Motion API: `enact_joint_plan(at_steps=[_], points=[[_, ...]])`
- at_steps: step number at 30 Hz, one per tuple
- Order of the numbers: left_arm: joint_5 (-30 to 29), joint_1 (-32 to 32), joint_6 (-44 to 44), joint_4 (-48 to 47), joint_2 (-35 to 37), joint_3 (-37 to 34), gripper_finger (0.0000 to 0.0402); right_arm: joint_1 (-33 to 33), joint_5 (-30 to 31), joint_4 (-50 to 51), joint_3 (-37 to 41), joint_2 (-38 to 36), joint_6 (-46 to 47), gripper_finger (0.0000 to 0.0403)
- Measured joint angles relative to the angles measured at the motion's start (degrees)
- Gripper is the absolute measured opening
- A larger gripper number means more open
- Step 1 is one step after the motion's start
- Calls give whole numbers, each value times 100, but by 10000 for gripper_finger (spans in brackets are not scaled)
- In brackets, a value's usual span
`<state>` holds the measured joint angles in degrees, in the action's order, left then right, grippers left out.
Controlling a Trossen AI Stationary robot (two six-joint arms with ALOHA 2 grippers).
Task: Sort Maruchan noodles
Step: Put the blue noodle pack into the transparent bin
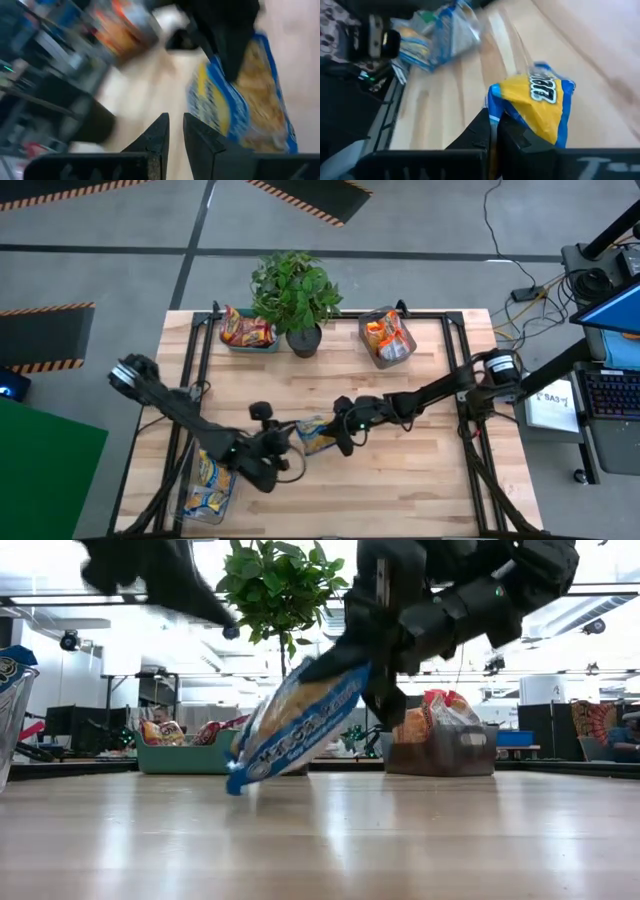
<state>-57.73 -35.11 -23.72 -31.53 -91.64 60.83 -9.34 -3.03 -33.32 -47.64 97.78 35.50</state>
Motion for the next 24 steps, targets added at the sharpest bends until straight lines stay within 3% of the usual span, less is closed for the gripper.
enact_joint_plan(at_steps=[11,16,24], points=[[-2645,-540,56,-9,1540,-347,39,-13,0,33,-859,-143,-970,8],[-3191,-542,-435,-44,2013,-623,39,-15,-45,329,-1453,-22,-1342,8],[-3235,-540,-357,-131,2765,-744,39,-26,-109,713,-2549,348,-2030,8]])
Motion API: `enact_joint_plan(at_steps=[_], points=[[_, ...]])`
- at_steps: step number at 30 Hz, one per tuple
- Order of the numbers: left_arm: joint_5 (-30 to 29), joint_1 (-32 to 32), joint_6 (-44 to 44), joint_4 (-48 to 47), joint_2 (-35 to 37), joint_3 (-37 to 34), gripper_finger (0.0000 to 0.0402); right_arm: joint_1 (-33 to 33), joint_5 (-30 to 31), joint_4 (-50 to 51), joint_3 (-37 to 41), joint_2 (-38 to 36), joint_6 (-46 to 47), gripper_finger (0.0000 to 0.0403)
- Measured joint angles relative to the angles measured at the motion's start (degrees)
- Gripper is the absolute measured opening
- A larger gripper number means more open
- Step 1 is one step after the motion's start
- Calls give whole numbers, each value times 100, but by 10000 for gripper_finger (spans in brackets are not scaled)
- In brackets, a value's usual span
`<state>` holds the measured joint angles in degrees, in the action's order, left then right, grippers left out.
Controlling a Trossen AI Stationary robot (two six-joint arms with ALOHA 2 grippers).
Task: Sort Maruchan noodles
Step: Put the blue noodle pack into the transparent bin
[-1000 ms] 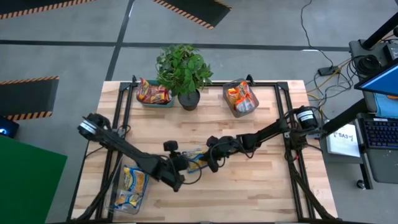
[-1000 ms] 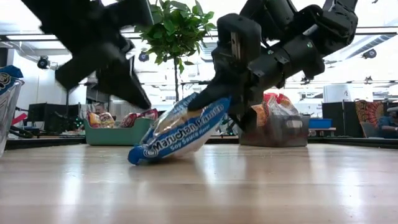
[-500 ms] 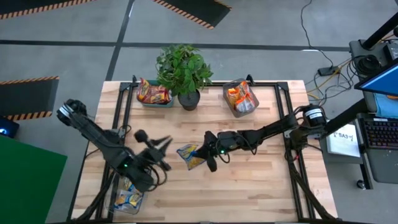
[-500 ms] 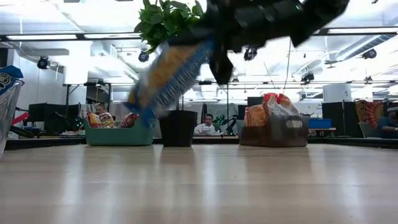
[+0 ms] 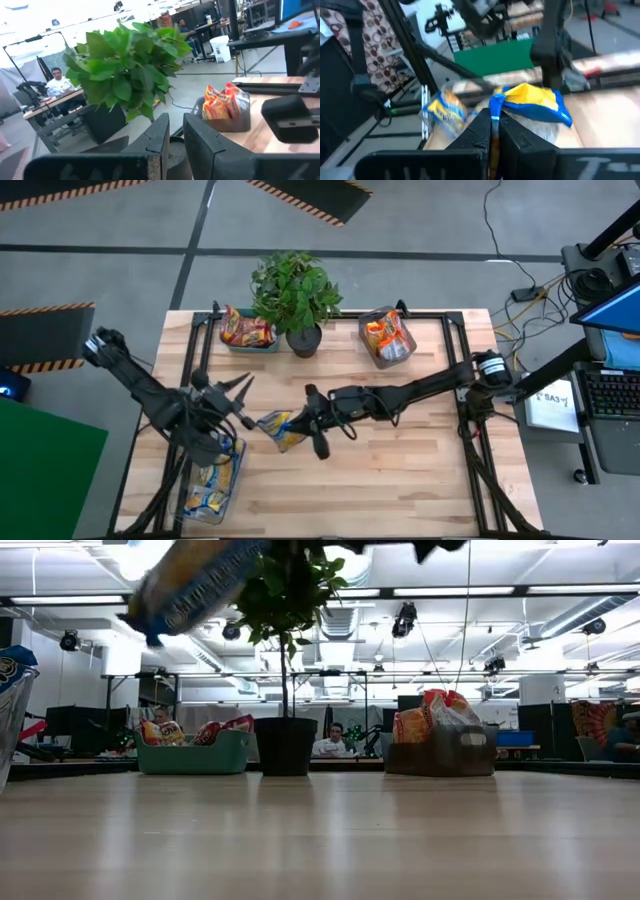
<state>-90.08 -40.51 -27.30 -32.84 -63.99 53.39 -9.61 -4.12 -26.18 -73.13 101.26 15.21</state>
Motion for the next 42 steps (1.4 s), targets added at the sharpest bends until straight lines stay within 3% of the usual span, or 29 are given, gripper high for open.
enact_joint_plan(at_steps=[10,19,34,42], points=[[-1,-7,719,-23,1089,79,39,0,-143,-11,-1465,1051,-505,8],[51,-6,622,-25,1837,63,39,-1,-1092,-26,-3178,2268,-474,8],[120,-7,624,-24,1629,55,39,-24,-1286,81,-5633,4253,-706,8],[280,-7,624,-23,1583,55,39,-26,-1285,377,-6183,4856,-840,8]])
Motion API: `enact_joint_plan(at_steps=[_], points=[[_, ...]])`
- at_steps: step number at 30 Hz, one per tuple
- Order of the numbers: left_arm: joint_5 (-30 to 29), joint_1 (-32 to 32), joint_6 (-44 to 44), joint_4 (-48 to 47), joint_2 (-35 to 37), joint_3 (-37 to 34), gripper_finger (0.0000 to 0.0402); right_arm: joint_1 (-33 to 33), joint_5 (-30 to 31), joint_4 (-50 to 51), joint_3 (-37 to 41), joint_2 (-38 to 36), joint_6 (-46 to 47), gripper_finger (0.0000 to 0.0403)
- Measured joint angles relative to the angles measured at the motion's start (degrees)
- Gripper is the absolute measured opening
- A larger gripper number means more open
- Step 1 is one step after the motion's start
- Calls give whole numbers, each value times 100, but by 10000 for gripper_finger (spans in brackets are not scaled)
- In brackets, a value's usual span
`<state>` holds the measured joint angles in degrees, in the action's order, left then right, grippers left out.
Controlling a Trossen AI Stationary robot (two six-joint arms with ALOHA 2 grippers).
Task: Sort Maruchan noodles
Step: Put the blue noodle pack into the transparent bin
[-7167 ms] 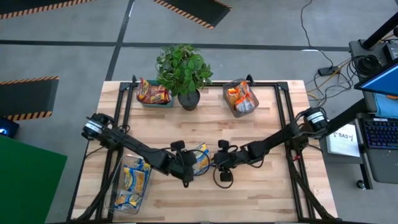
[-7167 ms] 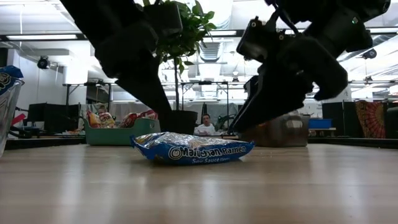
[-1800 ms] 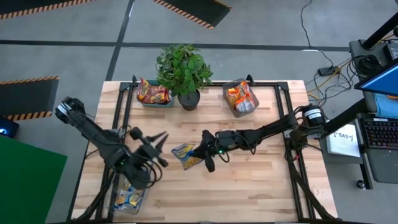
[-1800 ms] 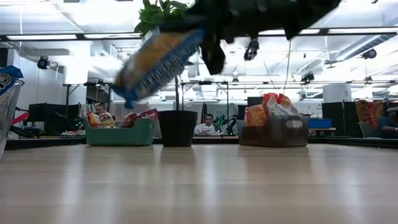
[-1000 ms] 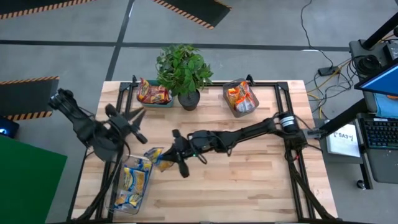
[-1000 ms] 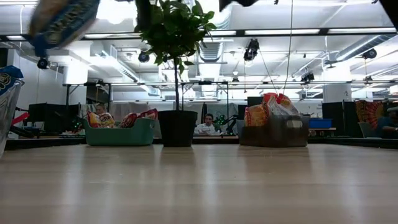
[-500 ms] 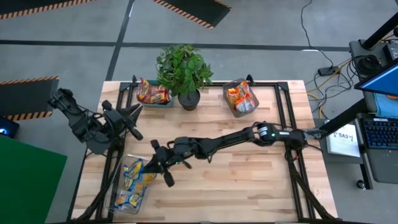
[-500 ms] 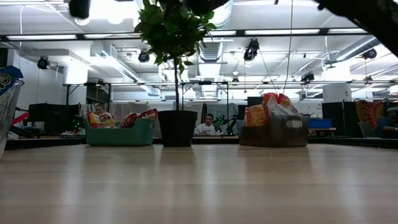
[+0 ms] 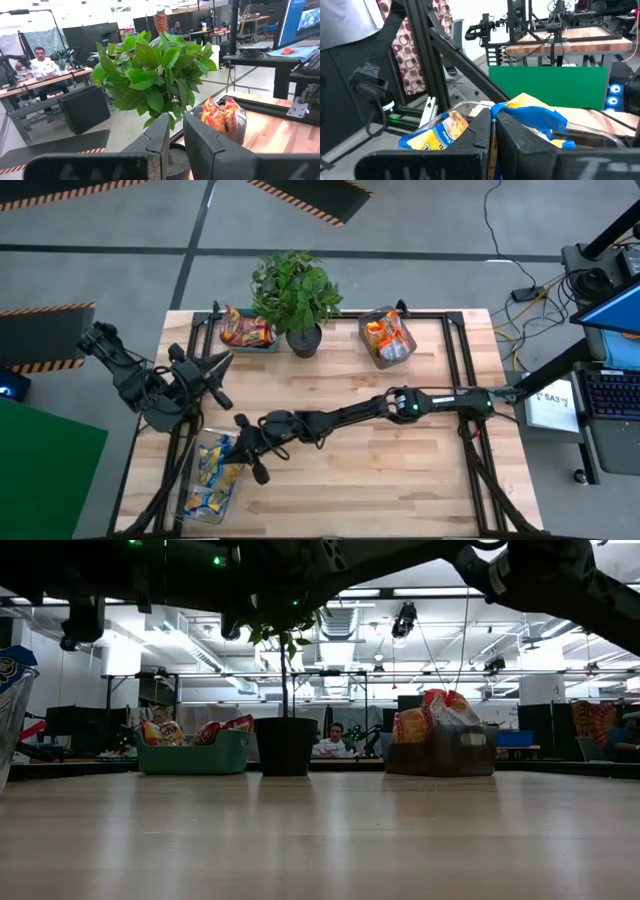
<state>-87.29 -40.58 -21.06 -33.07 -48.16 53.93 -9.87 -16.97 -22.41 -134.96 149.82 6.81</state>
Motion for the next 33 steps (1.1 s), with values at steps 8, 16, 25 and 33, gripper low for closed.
enact_joint_plan(at_steps=[8,16,25,33], points=[[35,0,-192,2,-122,-13,39,-26,105,593,13,0,-596,15],[328,0,-311,49,-426,-15,39,-35,501,977,13,0,-586,73],[758,0,-505,60,-638,-15,39,-26,508,1699,0,-344,-998,140],[1176,0,-634,152,-641,61,39,-35,507,3385,-9,-886,-1648,144]])
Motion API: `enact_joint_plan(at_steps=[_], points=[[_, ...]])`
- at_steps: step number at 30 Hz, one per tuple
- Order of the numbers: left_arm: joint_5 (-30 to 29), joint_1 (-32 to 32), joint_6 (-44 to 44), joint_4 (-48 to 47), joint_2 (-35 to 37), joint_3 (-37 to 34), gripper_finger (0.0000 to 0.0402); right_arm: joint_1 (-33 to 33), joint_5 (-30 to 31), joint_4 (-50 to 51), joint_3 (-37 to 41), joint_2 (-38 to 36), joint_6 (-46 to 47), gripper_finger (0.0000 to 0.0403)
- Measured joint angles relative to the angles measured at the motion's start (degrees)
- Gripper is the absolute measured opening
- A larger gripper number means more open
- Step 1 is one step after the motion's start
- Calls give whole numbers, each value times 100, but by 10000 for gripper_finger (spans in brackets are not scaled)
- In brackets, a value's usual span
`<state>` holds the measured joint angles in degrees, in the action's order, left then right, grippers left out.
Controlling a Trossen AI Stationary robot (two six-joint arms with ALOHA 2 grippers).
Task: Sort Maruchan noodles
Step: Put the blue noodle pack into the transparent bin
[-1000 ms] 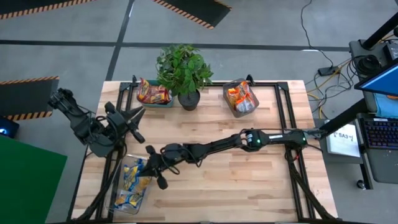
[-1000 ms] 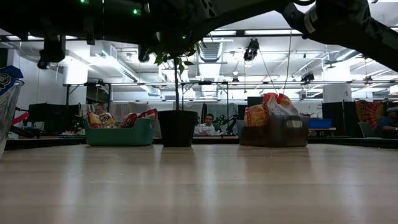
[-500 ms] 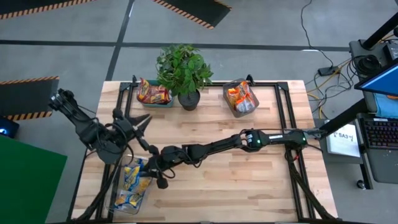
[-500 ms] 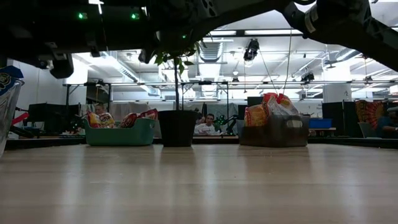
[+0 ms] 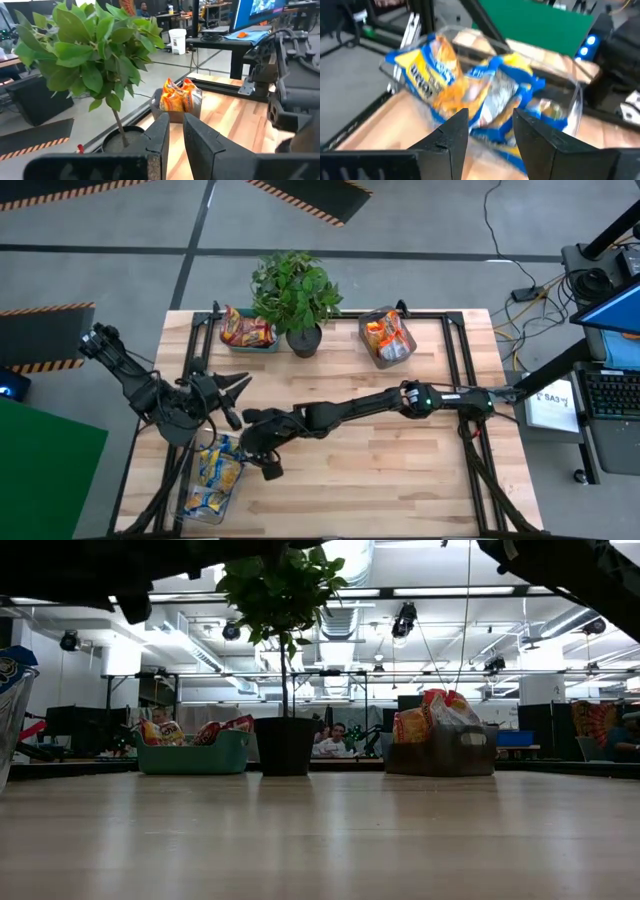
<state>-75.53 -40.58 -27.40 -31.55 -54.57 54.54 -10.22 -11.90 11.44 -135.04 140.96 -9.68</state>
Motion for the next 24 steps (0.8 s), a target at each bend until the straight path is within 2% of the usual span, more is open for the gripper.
enact_joint_plan(at_steps=[7,20,24], points=[[31,0,-40,-7,-4,3,39,-124,-1,1104,9,-288,-293,145],[1021,2,-126,2,-132,3,39,-311,-2,3106,63,-647,-552,137],[1061,1,-168,0,-217,5,39,-366,-6,3688,136,-774,-556,135]])
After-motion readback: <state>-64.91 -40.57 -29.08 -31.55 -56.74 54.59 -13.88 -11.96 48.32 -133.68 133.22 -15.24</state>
